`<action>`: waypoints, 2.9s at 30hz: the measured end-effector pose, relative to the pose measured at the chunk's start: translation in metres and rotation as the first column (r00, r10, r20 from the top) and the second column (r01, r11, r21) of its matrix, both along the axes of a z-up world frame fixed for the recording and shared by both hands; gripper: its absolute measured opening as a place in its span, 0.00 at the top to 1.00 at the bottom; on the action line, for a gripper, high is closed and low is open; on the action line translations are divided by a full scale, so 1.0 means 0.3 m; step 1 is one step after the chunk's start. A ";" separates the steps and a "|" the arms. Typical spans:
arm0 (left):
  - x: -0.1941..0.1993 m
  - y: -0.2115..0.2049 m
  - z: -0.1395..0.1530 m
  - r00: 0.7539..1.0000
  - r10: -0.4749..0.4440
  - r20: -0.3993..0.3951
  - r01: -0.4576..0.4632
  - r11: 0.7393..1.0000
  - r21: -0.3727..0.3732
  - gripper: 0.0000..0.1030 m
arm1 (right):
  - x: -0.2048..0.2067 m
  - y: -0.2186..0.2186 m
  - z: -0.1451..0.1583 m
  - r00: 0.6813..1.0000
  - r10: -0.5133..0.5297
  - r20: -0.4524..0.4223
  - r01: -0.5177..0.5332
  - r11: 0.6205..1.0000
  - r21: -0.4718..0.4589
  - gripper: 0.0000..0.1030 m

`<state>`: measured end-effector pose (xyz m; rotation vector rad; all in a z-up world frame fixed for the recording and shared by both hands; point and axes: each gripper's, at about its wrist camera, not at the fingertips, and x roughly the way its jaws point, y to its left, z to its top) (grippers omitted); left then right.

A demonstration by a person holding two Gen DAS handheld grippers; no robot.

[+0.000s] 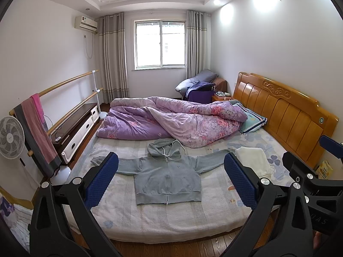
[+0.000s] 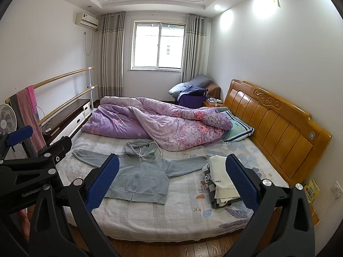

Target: Fold large clothes

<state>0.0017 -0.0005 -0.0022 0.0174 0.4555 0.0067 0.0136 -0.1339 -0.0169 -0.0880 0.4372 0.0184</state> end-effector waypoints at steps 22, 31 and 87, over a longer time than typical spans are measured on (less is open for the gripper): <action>0.006 -0.005 -0.010 1.000 0.000 -0.006 0.000 1.000 0.001 0.05 | 0.016 -0.012 -0.012 1.000 0.002 -0.008 -0.002 1.000 0.004 0.07; 0.015 -0.012 -0.042 1.000 0.003 -0.009 -0.003 1.000 -0.001 0.05 | 0.024 -0.026 -0.012 1.000 0.004 -0.016 -0.004 1.000 0.008 0.07; 0.245 -0.177 -0.141 0.995 0.010 -0.102 -0.007 1.000 0.030 0.05 | 0.259 -0.262 -0.079 0.993 0.026 -0.112 -0.020 0.998 0.058 0.07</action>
